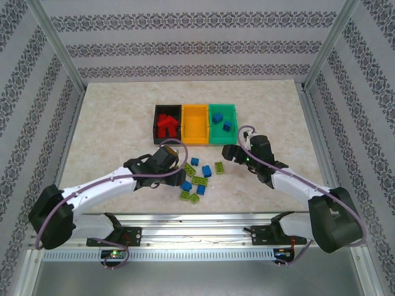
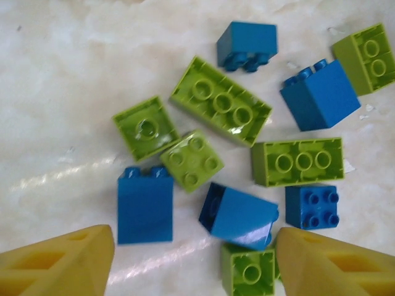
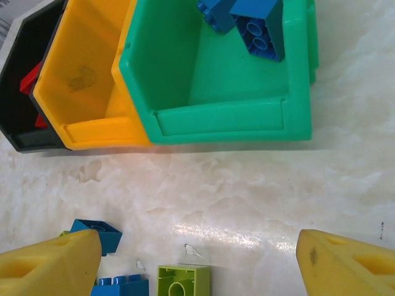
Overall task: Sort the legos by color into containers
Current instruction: Place the lego in the container, then pick up the lego from the middle-left of the table.
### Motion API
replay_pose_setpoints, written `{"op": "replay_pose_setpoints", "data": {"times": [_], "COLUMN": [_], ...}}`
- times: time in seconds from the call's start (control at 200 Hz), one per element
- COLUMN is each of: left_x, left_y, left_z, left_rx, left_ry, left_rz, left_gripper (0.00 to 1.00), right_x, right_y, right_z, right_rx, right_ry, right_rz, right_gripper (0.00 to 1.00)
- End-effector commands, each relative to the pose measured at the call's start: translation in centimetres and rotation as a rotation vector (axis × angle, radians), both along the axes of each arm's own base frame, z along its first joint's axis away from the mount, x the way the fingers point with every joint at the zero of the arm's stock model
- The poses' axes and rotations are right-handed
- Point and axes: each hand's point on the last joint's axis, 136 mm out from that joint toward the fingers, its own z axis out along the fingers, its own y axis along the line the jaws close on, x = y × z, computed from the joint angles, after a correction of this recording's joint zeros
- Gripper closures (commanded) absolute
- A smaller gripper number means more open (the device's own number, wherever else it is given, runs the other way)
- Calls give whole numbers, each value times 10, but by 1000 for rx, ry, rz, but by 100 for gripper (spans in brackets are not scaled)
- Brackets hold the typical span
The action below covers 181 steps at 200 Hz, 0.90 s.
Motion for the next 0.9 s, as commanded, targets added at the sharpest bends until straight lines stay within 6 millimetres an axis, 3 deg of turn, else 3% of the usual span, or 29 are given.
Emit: {"op": "replay_pose_setpoints", "data": {"times": [0.0, 0.375, 0.61, 0.749, 0.899], "left_x": [-12, -19, -10, -7, -4], "left_y": [14, 13, 23, 17, 18], "left_z": [-10, -51, -51, -56, -68], "left_rx": [23, 125, 230, 253, 317], "left_ry": [38, 167, 152, 168, 199], "left_rz": [55, 31, 24, -5, -27], "left_gripper": [33, 40, 40, 41, 53], "right_x": [8, 6, 6, 6, 5], "right_y": [3, 2, 3, 3, 5], "right_z": [7, 9, 11, 12, 12], "right_rx": [-27, -43, -50, -46, -45], "right_ry": [-31, -42, -47, -56, -52], "right_rz": [4, 7, 10, 11, 20], "right_gripper": [17, 17, 17, 17, 17]}}
